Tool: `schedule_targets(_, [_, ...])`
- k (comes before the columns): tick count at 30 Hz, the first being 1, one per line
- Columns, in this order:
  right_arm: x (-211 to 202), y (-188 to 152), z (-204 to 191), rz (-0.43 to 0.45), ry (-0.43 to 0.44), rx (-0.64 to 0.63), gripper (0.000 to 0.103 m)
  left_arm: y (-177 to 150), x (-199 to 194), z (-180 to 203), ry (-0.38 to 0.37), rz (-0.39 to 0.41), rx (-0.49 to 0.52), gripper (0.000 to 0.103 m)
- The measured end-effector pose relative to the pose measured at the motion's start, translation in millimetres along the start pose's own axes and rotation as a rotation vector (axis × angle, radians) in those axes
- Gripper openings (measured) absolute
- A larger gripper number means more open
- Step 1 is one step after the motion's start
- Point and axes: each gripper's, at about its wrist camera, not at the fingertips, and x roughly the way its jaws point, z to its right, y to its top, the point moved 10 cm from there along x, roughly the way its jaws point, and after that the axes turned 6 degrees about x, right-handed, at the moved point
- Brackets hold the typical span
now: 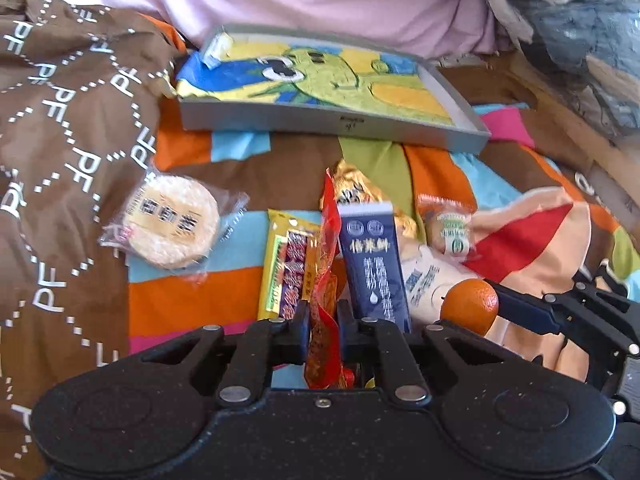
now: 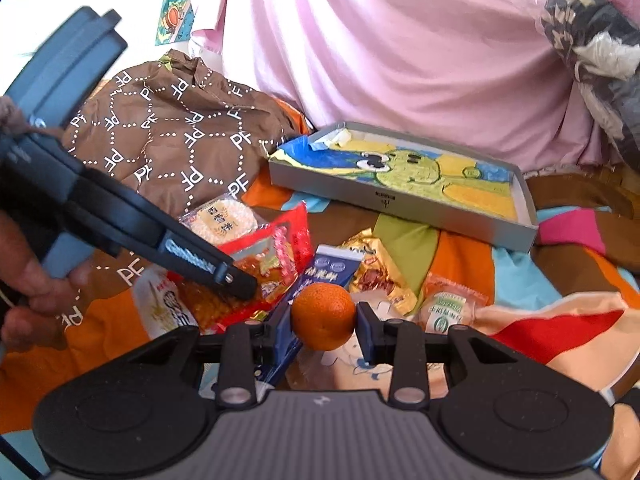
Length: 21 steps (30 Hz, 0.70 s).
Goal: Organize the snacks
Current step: 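Carry both snacks into the gray tray and open both tools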
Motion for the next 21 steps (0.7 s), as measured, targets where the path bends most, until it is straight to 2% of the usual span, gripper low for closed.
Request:
schedule_targets(8, [8, 27, 8, 0.098, -0.017, -0.1, 0.038, 32, -21, -12, 0.014, 0.118, -0.083, 0.013])
schedule_targets(12, [23, 42, 27, 0.142, -0.045, -0.078, 0.038, 59, -19, -14, 0.027, 0.15, -0.109, 0.013])
schedule_targets(21, [50, 76, 85, 0.271, -0.141, -0.024, 0.038, 140, -4, -4, 0.027, 0.23, -0.084, 0.013])
